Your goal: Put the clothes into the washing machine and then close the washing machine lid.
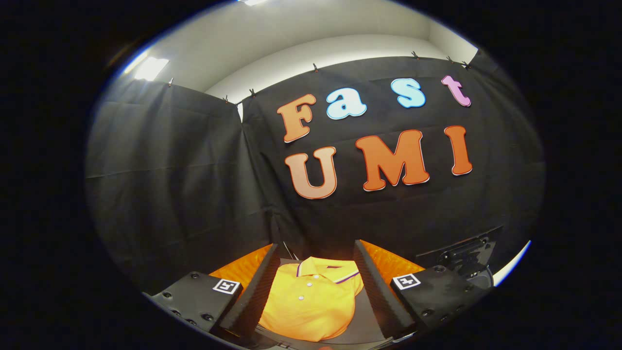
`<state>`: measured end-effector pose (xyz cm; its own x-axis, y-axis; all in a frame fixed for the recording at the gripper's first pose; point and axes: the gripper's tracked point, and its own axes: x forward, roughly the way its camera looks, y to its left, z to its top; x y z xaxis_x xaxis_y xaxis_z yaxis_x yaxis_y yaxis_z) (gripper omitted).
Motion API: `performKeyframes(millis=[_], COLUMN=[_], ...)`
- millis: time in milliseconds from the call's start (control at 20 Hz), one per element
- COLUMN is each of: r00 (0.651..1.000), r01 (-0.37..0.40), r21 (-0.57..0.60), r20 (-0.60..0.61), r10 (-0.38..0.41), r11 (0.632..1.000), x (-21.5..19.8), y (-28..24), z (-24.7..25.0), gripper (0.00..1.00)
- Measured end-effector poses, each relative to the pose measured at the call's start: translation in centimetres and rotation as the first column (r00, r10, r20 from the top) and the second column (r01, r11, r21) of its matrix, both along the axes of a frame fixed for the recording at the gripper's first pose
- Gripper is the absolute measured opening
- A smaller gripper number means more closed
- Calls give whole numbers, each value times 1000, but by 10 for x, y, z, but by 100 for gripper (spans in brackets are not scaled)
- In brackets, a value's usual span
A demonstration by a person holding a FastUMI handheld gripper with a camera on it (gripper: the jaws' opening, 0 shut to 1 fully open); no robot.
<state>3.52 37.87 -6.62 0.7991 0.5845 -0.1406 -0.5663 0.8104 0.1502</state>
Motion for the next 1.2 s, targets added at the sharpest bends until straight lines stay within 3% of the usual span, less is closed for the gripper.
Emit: performKeyframes(millis=[400,700,900,950,1200], r00=[986,972,940,958,946], r01=[-45,45,-48,-18,-53], r21=[-97,-254,-335,-302,-301], r20=[-162,-212,-333,-279,-322], r10=[29,-101,-70,-70,-49], r11=[994,966,941,953,952], x=[2,21,3,9,15], y=[67,54,61,64,65], z=[-85,-141,-197,-183,-189], gripper=[98,99,98,100,97])
